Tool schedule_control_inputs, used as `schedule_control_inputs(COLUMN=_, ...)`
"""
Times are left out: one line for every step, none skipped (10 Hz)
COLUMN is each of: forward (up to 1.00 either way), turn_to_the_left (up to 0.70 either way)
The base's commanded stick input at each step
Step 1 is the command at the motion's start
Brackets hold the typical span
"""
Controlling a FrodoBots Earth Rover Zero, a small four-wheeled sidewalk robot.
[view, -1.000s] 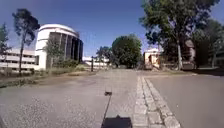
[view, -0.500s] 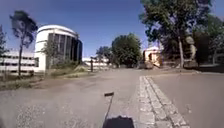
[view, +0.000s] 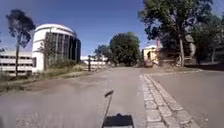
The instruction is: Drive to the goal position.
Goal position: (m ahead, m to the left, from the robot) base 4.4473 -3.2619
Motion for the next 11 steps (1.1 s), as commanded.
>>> schedule_control_inputs(forward=0.70, turn_to_the_left=0.00)
schedule_control_inputs(forward=0.70, turn_to_the_left=0.00)
schedule_control_inputs(forward=0.70, turn_to_the_left=0.00)
schedule_control_inputs(forward=0.70, turn_to_the_left=0.00)
schedule_control_inputs(forward=0.70, turn_to_the_left=0.00)
schedule_control_inputs(forward=0.70, turn_to_the_left=-0.02)
schedule_control_inputs(forward=0.70, turn_to_the_left=-0.03)
schedule_control_inputs(forward=0.70, turn_to_the_left=-0.04)
schedule_control_inputs(forward=0.70, turn_to_the_left=0.00)
schedule_control_inputs(forward=0.70, turn_to_the_left=0.00)
schedule_control_inputs(forward=0.70, turn_to_the_left=0.00)
